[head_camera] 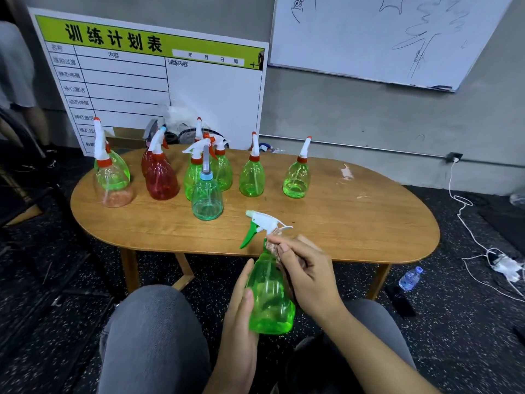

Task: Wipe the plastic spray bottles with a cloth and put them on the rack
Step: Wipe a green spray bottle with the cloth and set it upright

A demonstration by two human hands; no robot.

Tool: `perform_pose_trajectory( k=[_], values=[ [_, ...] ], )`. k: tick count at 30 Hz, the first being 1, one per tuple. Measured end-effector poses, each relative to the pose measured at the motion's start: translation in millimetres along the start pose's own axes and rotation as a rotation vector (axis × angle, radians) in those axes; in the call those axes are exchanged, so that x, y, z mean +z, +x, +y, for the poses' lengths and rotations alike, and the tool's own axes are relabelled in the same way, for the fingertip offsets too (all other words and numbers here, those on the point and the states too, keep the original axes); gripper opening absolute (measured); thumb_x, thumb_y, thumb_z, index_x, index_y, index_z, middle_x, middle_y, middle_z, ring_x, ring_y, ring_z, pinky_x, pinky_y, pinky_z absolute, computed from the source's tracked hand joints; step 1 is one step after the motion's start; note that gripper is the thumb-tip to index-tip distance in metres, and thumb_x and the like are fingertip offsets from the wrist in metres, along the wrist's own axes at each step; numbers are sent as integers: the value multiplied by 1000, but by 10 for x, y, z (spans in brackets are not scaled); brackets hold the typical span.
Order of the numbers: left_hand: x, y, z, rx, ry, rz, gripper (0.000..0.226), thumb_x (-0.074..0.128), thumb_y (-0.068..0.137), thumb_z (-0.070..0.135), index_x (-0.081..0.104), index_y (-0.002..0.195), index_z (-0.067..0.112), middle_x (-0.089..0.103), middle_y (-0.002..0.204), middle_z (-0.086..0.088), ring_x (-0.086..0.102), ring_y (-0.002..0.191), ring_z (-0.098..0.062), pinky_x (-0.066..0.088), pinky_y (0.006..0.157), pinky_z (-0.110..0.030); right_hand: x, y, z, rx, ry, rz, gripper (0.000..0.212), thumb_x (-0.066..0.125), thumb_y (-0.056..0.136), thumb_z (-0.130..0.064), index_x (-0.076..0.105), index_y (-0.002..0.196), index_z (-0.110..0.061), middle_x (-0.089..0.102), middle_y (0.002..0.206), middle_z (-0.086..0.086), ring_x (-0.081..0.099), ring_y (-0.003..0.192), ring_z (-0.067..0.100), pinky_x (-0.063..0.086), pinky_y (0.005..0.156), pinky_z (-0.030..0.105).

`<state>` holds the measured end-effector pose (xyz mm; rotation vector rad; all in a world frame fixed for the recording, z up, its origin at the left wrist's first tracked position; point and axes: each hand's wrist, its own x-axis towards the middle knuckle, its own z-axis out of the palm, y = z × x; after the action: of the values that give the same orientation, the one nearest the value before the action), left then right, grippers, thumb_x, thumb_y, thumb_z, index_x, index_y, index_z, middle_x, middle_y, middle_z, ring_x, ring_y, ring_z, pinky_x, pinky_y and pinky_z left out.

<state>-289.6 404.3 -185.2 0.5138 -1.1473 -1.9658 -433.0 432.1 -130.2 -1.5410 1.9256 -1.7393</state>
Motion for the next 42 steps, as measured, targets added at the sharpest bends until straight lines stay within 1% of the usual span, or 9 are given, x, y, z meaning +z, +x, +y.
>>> perform_pose_trajectory(
  k=[6,10,16,19,25,29,32,37,42],
  values=[
    [-54,-6,4,-9,72,39,57,51,99,47,49,155,36,61,152,5,60,140,-23,44,116,-61,35,-59,8,-106,-236,-76,27,58,102,-41,79,117,-34,49,75,-18,50,63,6,38,56,21],
    [-25,-4,27,2,15,50,44,47,109,38,51,152,31,67,145,1,63,136,-24,54,108,-46,-10,-258,-69,-309,-314,-158,24,62,103,-30,77,121,-29,42,84,-21,46,66,-1,41,59,19],
    [-33,-28,55,-15,-94,50,51,41,102,35,53,152,28,70,139,-14,67,129,-33,60,98,-32,-81,-557,-13,-730,-453,-329,22,68,97,-24,80,115,-23,45,91,-6,52,69,16,48,59,26],
    [-30,-17,53,-12,-82,47,50,41,102,34,55,150,26,71,137,-12,68,128,-29,60,95,-30,-74,-436,0,-691,-476,-293,23,65,100,-27,80,116,-25,45,91,-8,51,70,11,41,62,20],
    [-30,-3,38,10,61,66,52,48,100,41,54,150,28,69,143,1,66,132,-23,53,103,-47,13,-1,28,-222,-390,-37,34,51,105,-44,79,117,-30,40,73,-16,43,58,0,32,50,20],
    [-51,12,34,22,53,69,50,50,103,44,52,151,31,67,145,3,64,135,-21,51,107,-47,77,-161,-25,-251,-361,-53,27,57,103,-37,79,118,-29,40,78,-17,47,62,2,42,53,24],
    [-62,4,23,11,20,79,49,43,104,39,52,151,30,71,140,-4,68,129,-22,58,98,-34,37,-409,-50,-460,-356,-175,24,63,102,-27,78,120,-24,44,88,-13,49,67,6,42,61,17],
    [-48,-7,67,8,-22,81,52,40,102,38,52,151,25,72,135,-12,69,126,-30,55,102,-37,-81,-497,-12,-767,-483,-348,25,73,95,-26,79,119,-23,49,87,-2,54,70,14,47,58,26],
    [-24,-5,56,9,53,77,44,46,109,44,54,150,30,70,141,0,67,131,-22,55,102,-43,-75,-195,11,-469,-400,-182,29,56,106,-35,79,120,-24,45,88,-12,43,69,-2,37,63,15]
  ],
)
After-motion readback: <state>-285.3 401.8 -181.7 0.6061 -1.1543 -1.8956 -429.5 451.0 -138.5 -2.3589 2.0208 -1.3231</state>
